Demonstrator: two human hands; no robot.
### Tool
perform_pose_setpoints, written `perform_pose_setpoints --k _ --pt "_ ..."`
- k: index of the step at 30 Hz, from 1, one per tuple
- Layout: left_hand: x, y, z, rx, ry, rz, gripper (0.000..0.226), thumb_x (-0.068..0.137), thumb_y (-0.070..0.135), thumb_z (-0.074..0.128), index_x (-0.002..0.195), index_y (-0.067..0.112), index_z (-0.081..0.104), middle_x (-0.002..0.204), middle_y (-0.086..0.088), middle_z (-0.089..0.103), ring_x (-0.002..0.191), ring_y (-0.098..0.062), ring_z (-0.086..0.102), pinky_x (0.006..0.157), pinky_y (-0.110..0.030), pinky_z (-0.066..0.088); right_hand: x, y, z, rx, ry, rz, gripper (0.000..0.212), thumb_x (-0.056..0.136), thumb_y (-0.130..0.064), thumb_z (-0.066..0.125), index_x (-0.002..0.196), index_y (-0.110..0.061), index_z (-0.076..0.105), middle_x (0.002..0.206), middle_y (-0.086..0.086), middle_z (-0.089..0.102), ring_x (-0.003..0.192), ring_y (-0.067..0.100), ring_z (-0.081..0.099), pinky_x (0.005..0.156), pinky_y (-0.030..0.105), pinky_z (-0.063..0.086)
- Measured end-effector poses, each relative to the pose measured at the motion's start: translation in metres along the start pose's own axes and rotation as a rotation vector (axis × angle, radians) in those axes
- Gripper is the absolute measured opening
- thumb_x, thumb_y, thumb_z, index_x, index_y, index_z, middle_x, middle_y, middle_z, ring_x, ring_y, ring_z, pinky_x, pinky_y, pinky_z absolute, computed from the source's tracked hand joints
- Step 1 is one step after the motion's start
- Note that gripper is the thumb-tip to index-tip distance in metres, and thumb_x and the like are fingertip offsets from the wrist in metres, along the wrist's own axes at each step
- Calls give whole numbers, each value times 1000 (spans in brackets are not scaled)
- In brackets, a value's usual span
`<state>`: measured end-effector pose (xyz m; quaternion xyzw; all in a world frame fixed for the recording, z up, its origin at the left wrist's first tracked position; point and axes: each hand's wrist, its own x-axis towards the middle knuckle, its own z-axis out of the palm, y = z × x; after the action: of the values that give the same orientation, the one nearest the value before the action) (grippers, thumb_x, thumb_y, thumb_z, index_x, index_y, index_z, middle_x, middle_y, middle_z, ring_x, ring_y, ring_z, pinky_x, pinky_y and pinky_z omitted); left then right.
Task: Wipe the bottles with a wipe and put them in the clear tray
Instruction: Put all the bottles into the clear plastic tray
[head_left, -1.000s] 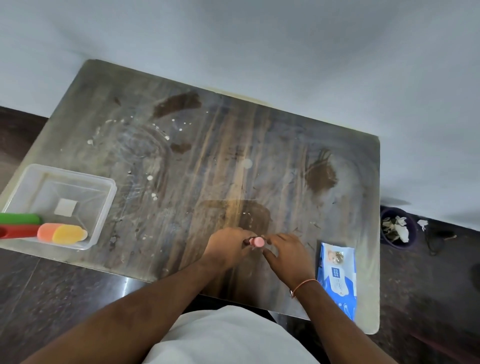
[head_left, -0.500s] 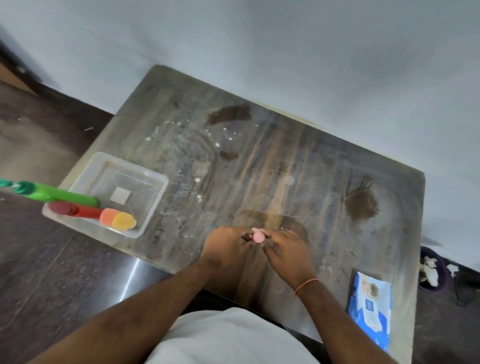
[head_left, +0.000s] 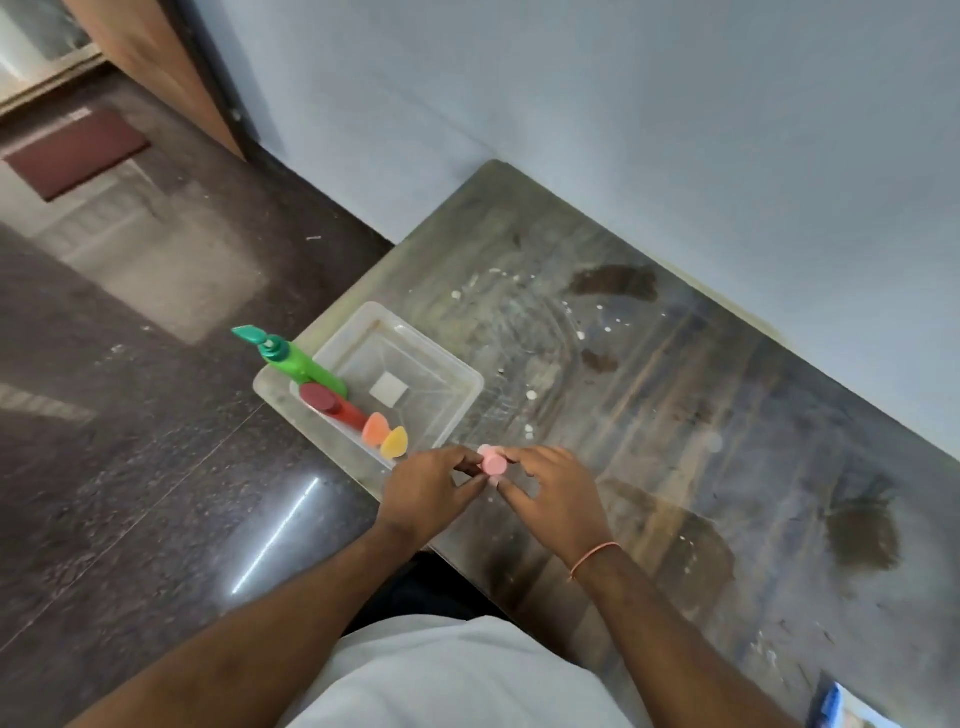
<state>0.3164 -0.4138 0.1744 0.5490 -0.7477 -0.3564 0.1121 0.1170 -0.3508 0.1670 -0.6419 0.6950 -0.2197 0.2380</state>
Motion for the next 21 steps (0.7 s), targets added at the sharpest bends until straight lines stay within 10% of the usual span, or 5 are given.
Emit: perform_pose_setpoints --k 21 --pt "-1 -81 -37 -38 67 -228 27 88 59 73 110 45 77 98 26 77 87 -3 72 75 -29 57 73 -56 56 -39 -243 -121 38 96 -38 76 132 -25 74 123 -10 77 102 10 64 94 28 48"
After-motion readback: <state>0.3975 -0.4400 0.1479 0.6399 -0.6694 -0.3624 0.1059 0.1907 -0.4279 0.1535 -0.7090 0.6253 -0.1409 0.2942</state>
